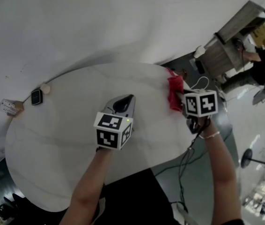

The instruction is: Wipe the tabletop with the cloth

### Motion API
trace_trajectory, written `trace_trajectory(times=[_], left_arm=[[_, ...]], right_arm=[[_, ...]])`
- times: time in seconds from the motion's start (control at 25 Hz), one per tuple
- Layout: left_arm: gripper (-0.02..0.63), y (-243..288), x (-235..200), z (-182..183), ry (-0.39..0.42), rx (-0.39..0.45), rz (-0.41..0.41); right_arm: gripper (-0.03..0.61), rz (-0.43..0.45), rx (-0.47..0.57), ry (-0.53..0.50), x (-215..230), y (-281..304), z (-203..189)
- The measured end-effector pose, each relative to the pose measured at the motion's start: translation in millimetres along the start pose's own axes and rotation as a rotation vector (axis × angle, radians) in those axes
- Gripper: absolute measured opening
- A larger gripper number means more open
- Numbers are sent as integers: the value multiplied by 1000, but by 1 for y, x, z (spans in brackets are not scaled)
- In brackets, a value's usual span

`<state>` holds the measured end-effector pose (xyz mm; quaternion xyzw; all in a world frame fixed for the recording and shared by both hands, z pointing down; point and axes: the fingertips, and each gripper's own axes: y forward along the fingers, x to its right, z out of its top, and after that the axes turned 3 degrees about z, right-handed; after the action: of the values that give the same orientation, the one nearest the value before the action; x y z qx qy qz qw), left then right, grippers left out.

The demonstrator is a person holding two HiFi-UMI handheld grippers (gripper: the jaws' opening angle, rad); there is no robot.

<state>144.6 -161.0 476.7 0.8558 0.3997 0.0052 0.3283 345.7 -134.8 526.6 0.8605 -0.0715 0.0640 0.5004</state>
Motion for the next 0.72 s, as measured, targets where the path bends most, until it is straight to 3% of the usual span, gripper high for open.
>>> trace_trajectory(times=[0.48,0.72], left_arm=[[2,-1,18,8,14,16,16],[2,-22,10,10,12,47,72]], right_arm=[[63,-204,-3,39,93,-35,-22],[63,-315,52,33,106,-60,-24]])
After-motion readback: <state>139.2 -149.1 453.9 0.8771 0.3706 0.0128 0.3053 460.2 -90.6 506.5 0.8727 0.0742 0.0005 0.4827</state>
